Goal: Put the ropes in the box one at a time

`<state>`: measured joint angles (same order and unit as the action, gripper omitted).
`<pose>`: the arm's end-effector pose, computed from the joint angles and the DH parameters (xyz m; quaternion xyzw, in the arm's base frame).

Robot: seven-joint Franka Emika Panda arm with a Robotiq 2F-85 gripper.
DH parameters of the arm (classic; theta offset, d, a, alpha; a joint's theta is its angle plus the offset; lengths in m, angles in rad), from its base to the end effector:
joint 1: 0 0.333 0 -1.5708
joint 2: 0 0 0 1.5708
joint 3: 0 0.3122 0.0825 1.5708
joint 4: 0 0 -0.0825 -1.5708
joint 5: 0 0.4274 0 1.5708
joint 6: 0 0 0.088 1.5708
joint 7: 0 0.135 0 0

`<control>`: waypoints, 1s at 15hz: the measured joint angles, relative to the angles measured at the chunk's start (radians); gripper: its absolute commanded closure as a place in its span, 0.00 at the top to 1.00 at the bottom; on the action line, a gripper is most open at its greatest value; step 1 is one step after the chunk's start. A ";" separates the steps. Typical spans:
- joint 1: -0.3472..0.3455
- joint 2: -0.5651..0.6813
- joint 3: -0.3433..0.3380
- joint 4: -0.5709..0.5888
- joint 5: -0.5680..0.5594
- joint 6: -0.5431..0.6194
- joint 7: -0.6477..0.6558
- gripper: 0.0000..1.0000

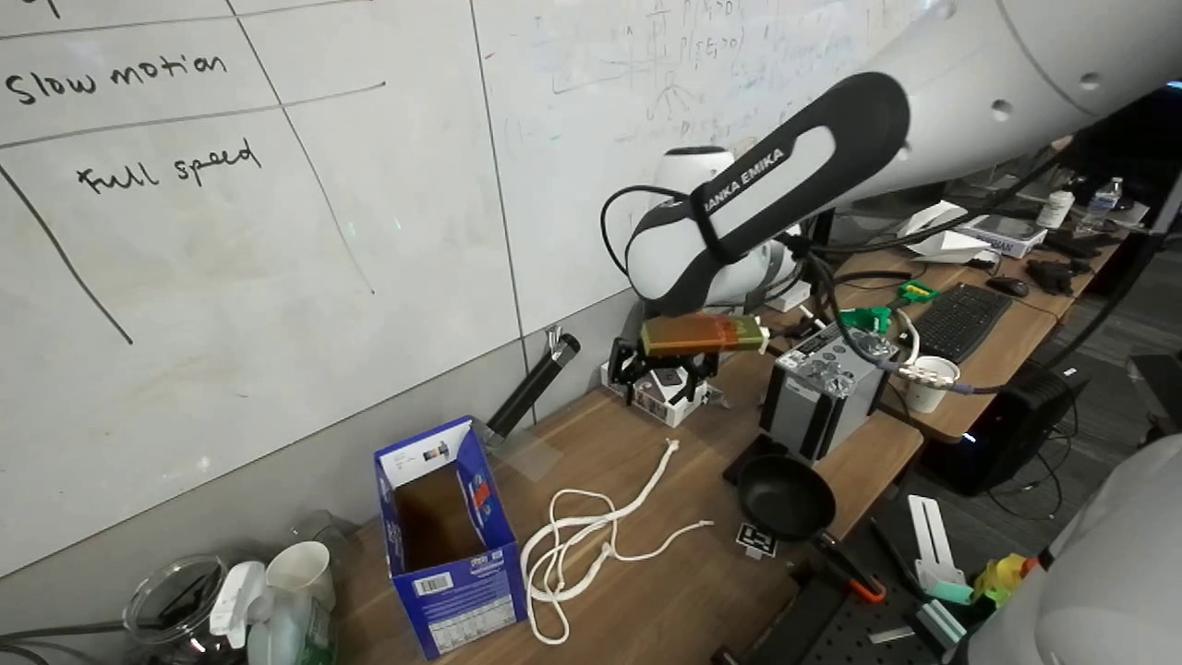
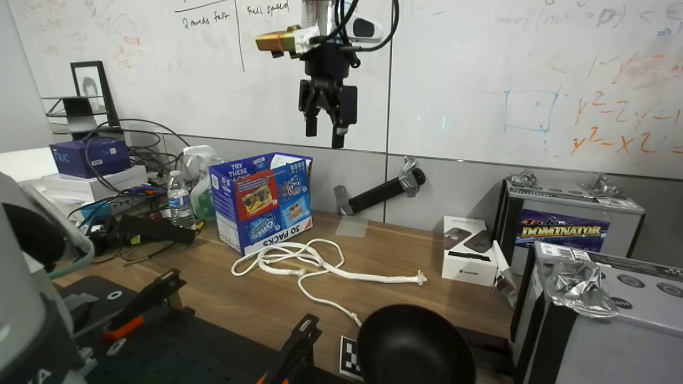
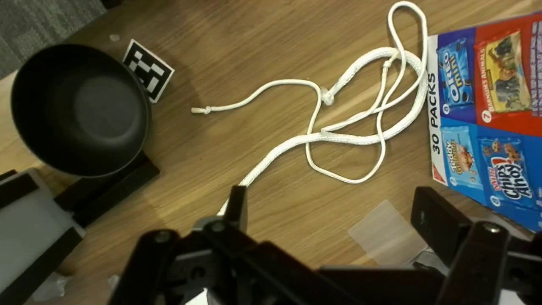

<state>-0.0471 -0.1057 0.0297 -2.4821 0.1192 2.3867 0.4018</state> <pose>0.4942 -0.0055 0.2671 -0.9674 0.2500 0.0024 0.0397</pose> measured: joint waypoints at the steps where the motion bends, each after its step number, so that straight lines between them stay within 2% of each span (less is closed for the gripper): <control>1: 0.003 0.046 0.000 0.018 0.023 0.015 0.037 1.00; 9: 0.052 0.393 -0.001 0.233 0.177 0.045 0.347 1.00; 15: 0.111 0.576 0.006 0.343 0.210 0.133 0.404 1.00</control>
<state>0.0640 0.4708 0.0355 -2.1386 0.3296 2.5195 0.8062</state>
